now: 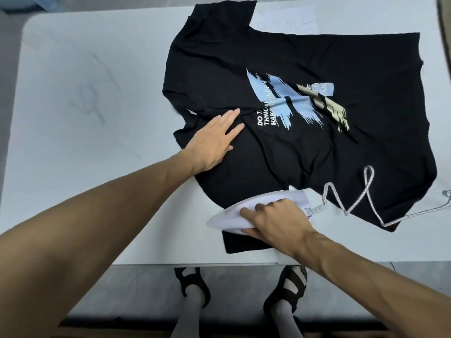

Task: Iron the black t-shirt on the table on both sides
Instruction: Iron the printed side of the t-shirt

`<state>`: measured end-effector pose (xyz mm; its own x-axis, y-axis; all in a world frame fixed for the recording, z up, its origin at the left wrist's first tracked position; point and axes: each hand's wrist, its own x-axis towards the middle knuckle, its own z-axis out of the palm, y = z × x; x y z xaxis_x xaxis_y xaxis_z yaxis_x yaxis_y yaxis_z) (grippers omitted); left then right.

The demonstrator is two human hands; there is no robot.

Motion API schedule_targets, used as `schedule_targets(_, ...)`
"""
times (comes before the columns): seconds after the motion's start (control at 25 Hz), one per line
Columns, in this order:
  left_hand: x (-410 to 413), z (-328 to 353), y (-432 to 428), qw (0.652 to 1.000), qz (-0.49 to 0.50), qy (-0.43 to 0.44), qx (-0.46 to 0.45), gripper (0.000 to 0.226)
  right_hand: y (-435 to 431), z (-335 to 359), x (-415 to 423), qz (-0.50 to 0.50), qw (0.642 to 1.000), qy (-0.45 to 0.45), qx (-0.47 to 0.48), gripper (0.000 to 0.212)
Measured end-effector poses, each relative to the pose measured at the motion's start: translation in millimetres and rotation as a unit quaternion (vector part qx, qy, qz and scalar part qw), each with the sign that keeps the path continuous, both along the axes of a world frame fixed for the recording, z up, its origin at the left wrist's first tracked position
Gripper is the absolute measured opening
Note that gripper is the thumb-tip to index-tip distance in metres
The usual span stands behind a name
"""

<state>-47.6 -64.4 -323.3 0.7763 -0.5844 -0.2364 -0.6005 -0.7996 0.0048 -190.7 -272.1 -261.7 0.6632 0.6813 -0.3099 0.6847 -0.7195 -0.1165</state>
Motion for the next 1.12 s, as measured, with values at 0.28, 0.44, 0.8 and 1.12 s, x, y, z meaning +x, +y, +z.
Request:
schedule_targets(0.28, -26.8, 2.8, 14.7, 0.972, 0.162, 0.168, 0.012, 0.068, 21.6, -5.6, 36.8, -0.072, 0.994, -0.080, 0.025, 0.032)
schedule_targets(0.44, -31.2, 2.5, 0.3, 0.971, 0.135, 0.174, 0.093, 0.085, 7.0, -3.9, 15.4, -0.053, 0.998, -0.044, 0.012, 0.028)
schedule_targets(0.8, -28.0, 10.2, 6.3, 0.965, 0.166, 0.204, 0.021, 0.082, -2.9, 9.1, -15.7, -0.065, 0.998, -0.002, 0.005, 0.029)
schedule_targets(1.12, -22.2, 2.7, 17.5, 0.962, 0.174, 0.208, -0.031, 0.078, 26.4, 4.7, 48.8, -0.123, 0.992, -0.009, -0.030, 0.035)
